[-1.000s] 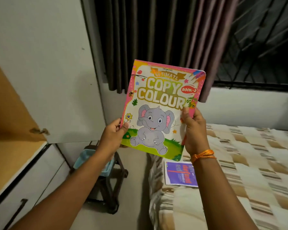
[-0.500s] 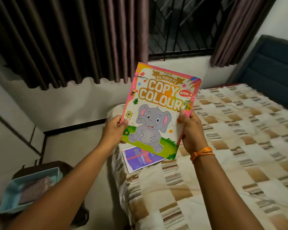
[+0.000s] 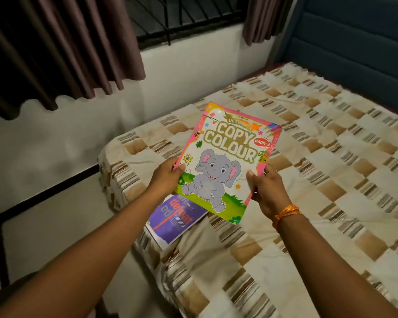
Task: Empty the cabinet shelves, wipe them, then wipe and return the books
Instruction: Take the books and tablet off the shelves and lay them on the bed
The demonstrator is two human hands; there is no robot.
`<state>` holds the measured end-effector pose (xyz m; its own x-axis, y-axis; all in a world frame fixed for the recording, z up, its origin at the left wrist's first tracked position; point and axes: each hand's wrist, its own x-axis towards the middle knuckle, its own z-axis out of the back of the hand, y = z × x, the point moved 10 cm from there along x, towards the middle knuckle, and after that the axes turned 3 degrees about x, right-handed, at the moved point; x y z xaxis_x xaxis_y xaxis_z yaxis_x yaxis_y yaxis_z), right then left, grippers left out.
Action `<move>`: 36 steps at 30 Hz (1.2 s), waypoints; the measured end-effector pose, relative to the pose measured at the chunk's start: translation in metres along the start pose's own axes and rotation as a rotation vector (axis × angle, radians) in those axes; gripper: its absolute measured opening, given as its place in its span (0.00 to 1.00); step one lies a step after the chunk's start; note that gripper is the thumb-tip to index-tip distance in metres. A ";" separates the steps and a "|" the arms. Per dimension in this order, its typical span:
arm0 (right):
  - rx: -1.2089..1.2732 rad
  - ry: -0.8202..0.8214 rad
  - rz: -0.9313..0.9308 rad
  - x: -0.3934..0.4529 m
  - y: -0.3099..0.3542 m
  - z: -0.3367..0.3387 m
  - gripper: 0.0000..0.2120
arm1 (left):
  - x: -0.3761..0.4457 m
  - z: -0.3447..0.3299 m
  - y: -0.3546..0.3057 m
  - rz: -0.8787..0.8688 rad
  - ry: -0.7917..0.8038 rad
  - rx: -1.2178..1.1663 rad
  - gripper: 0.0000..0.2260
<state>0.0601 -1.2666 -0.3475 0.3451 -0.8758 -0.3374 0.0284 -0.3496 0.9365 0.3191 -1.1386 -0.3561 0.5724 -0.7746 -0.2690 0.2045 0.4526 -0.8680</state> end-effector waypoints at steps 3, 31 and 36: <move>0.005 -0.062 -0.053 0.030 -0.030 0.014 0.14 | 0.040 -0.027 0.010 -0.018 0.081 0.051 0.07; -0.101 -0.259 -0.445 0.278 -0.353 0.077 0.06 | 0.317 -0.221 0.266 0.025 0.170 0.534 0.18; -0.425 -0.241 -0.410 0.288 -0.344 0.083 0.10 | 0.326 -0.230 0.271 -0.027 0.187 0.776 0.19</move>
<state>0.0720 -1.4260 -0.7746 0.0078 -0.7663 -0.6425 0.5005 -0.5532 0.6659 0.3787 -1.3703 -0.7753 0.4310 -0.8196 -0.3775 0.7501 0.5579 -0.3550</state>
